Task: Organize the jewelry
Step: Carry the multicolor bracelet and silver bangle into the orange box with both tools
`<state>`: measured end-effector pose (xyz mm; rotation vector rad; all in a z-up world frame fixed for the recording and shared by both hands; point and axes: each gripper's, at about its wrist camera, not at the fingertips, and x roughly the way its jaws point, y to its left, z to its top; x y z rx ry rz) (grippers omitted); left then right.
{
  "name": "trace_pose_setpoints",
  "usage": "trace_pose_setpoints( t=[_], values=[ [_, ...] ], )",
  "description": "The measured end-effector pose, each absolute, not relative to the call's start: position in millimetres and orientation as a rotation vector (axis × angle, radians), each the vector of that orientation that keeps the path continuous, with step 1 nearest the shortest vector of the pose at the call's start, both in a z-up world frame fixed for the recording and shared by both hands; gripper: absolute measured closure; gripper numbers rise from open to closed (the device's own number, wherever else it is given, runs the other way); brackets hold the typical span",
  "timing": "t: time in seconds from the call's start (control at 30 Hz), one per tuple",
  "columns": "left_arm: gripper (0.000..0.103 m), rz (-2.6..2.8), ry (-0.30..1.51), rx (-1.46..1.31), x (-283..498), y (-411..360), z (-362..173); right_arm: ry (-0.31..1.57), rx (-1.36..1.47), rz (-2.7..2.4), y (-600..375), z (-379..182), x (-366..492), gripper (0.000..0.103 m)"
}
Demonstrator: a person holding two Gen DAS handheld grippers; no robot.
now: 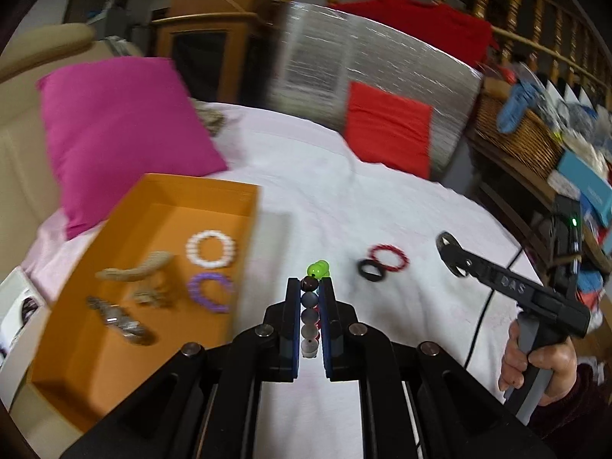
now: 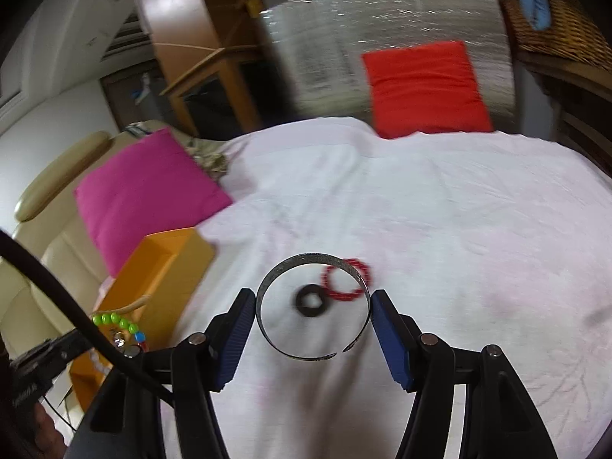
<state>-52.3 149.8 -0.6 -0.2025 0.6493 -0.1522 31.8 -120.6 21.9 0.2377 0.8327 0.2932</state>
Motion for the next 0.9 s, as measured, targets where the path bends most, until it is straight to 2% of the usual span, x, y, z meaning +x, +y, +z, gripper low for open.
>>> trace_pose_setpoints(
  t=[0.43,0.9],
  values=[
    [0.094,0.077,0.643,-0.215,-86.8,248.0,-19.6,0.836,0.135,0.56,-2.5,20.0,4.1,0.038],
    [0.094,0.174,0.706,-0.224,-89.2,276.0,-54.4,0.874,0.049,0.744,98.9,12.6,-13.0,0.038]
  ],
)
